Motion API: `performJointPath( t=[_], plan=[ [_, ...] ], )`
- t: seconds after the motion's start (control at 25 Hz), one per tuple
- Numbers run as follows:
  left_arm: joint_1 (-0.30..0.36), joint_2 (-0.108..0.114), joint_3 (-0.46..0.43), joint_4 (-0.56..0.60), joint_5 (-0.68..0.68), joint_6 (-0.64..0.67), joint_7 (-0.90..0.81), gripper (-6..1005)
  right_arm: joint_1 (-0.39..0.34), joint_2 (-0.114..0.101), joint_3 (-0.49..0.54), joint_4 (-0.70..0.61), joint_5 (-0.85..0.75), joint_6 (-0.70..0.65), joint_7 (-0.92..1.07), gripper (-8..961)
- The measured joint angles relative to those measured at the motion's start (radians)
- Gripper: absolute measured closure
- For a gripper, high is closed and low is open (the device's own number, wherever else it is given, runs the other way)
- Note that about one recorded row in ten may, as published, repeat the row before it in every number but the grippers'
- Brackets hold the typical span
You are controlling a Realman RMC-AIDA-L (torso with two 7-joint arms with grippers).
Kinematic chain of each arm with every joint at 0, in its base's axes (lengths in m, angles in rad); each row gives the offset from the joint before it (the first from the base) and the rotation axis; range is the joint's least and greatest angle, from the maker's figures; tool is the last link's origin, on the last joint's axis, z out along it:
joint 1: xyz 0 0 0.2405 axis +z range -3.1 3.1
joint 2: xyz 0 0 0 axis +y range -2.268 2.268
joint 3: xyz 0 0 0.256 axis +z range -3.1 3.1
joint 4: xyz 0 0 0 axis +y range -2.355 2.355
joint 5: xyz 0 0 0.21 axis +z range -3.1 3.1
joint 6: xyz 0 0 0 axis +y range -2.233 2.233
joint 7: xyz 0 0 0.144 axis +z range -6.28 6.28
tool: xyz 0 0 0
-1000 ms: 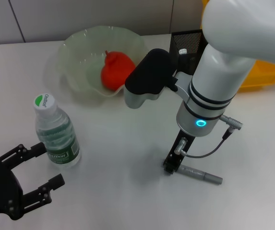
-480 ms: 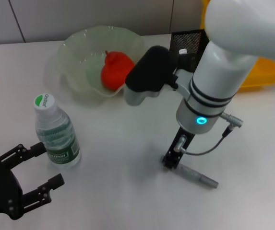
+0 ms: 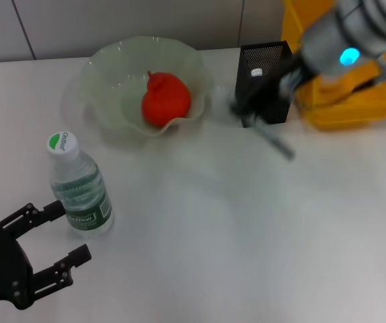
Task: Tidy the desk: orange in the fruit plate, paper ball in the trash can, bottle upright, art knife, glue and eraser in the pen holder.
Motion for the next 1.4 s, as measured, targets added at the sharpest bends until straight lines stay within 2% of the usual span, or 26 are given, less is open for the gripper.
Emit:
performJointPath(
  t=[0.08,0.12,0.24,0.28,0.32,0.4,0.48,0.52,0.76,1.04,1.4],
  plan=[
    [0.002,0.0,0.0,-0.015,-0.003,0.0,0.001,214,-0.046,0.002,0.036,-0.044,-0.003,0.092,-0.056,812],
    [0.002,0.0,0.0,-0.015,-0.003,0.0,0.001,214,-0.046,0.002,0.036,-0.044,-0.003,0.092,-0.056,812],
    [0.003,0.0,0.0,-0.019,-0.006,0.0,-0.002,214,-0.09,0.004,0.045,-0.057,-0.002,0.207,-0.097,811],
    [0.003,0.0,0.0,-0.019,-0.007,0.0,-0.005,214,-0.111,0.005,0.041,-0.056,-0.001,0.293,-0.12,810],
    [0.003,0.0,0.0,-0.019,-0.007,0.0,-0.005,214,-0.111,0.005,0.041,-0.056,-0.001,0.293,-0.12,810],
    [0.001,-0.001,-0.001,-0.02,-0.007,0.0,-0.007,214,-0.13,0.006,0.035,-0.047,0.0,0.384,-0.145,809],
    [-0.003,-0.001,-0.002,-0.021,-0.007,0.0,-0.009,214,-0.143,0.007,0.027,-0.015,0.002,0.5,-0.173,808],
    [-0.003,-0.001,-0.002,-0.021,-0.007,0.0,-0.009,214,-0.143,0.007,0.027,-0.015,0.002,0.5,-0.173,808],
    [-0.008,-0.001,-0.002,-0.021,-0.008,-0.003,-0.017,214,-0.143,0.004,-0.04,0.136,0.006,0.748,-0.213,805],
    [-0.011,-0.001,-0.022,-0.021,-0.009,-0.006,-0.036,214,-0.128,0.003,-0.085,0.233,0.017,0.847,-0.216,802],
    [-0.013,-0.001,-0.026,-0.021,-0.009,-0.006,-0.037,214,-0.117,0.004,-0.108,0.288,0.054,0.866,-0.216,798]
  ],
)
